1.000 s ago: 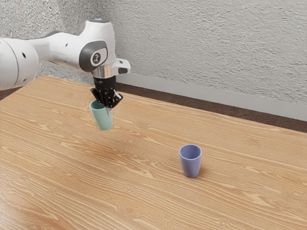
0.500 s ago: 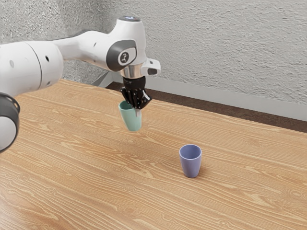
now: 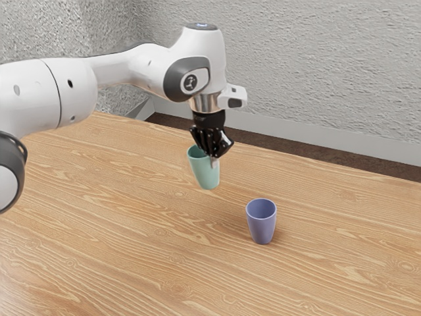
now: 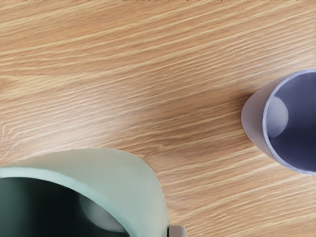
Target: Place the left cup onto the right cup
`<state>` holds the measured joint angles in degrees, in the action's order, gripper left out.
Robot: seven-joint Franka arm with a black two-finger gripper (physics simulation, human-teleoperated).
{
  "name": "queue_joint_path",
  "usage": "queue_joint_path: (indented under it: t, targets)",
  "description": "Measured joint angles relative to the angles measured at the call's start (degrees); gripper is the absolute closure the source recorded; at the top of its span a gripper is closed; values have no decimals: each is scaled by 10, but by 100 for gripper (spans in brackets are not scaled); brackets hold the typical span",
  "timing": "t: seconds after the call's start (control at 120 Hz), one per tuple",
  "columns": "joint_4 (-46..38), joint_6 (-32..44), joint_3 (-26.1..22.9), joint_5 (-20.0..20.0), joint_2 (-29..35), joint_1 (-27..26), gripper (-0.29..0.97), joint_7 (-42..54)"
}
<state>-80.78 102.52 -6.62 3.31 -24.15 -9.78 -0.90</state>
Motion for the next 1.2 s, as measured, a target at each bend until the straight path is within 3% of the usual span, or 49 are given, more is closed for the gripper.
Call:
queue_joint_path:
  t: [0.858, 1.2]
  targets:
    - [58, -1, -88, 19, -40, -23, 78, -49]
    - [87, -1, -92, 36, -65, -27, 78, -62]
